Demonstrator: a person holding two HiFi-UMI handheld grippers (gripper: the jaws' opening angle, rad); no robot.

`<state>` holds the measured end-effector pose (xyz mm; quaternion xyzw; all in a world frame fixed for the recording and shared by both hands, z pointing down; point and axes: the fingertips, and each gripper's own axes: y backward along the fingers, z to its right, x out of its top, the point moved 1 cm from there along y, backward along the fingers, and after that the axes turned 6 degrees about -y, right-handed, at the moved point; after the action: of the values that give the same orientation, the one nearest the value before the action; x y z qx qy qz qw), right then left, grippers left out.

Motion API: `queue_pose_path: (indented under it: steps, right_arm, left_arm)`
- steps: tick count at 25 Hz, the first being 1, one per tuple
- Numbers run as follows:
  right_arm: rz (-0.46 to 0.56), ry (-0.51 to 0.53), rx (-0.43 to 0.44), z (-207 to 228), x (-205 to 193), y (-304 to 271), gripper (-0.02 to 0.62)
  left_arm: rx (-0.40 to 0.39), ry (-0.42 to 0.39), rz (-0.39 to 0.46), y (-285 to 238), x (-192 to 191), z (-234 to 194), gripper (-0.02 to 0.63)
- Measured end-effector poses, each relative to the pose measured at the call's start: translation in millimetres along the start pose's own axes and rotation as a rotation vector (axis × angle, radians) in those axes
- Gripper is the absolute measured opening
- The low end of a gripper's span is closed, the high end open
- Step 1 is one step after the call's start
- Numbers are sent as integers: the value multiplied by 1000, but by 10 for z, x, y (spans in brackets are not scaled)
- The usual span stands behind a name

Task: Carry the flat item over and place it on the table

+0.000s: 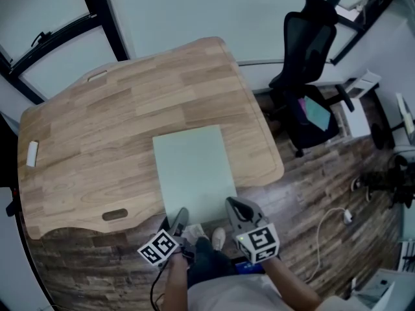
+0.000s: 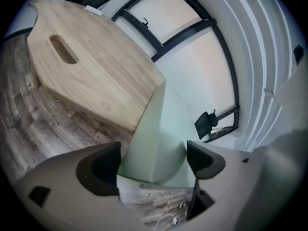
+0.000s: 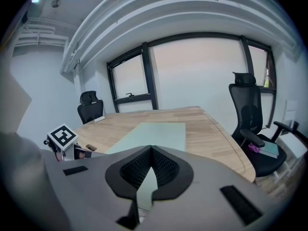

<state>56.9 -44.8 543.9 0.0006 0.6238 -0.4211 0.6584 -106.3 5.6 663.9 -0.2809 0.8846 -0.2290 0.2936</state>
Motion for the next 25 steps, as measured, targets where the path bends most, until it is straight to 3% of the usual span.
queue_pose_path:
  steps: [5, 13, 25]
  right_arm:
    - [6, -2, 2, 10, 6, 43, -8]
    - [23, -2, 3, 46, 21, 111, -8]
    - [52, 1, 21, 41, 72, 165, -8]
  left_arm:
    - [115, -86, 71, 78, 75, -68, 413]
    - [124, -140, 111, 123, 167, 30, 413]
    - [173, -409, 177, 363, 401, 218, 408]
